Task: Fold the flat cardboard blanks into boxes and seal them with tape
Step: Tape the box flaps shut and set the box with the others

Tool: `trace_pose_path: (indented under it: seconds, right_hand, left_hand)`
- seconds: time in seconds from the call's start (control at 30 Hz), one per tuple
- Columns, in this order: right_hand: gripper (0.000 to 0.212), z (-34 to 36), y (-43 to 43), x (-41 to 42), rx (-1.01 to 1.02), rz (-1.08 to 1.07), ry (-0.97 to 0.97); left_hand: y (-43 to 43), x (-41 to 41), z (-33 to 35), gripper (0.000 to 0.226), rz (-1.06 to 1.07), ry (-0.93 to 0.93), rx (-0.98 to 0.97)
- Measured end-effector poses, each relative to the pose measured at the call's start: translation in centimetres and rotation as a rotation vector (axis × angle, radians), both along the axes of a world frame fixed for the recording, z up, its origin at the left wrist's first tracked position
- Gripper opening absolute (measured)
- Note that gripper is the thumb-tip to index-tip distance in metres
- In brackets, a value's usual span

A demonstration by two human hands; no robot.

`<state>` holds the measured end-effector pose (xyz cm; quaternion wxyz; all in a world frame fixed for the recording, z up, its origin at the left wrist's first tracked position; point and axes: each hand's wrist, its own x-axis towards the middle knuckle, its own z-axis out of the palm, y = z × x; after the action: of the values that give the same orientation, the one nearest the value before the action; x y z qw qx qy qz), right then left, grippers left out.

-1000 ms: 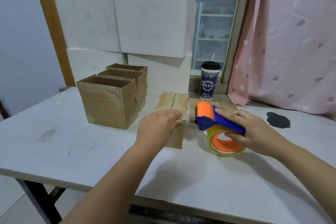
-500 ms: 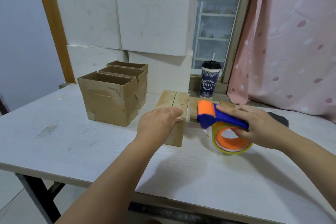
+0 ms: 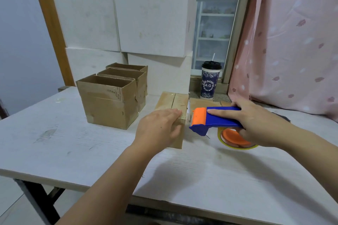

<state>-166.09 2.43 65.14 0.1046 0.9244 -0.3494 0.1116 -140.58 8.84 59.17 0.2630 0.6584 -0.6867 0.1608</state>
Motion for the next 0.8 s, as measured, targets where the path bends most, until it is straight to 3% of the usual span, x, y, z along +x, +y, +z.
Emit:
trace_pose_path:
  seconds: [0.13, 0.33, 0.57, 0.8]
  right_hand:
    - [0.076, 1.4, 0.4, 1.0, -0.004, -0.036, 0.112]
    - [0.065, 4.4, -0.9, 3.9, 0.13, -0.016, 0.318]
    - [0.053, 5.8, -1.7, 5.3, 0.174, 0.07, 0.316]
    - [0.044, 5.4, -1.9, 5.5, 0.261, 0.019, 0.221]
  left_hand:
    - [0.0, -0.6, -0.1, 0.043, -0.005, 0.03, -0.048]
    - [-0.7, -2.5, -0.9, 0.079, 0.024, -0.011, -0.068]
    - [-1.3, -3.1, -1.8, 0.044, 0.024, 0.109, -0.286]
    - [-1.1, -2.6, -1.9, 0.043, -0.044, 0.115, -0.304]
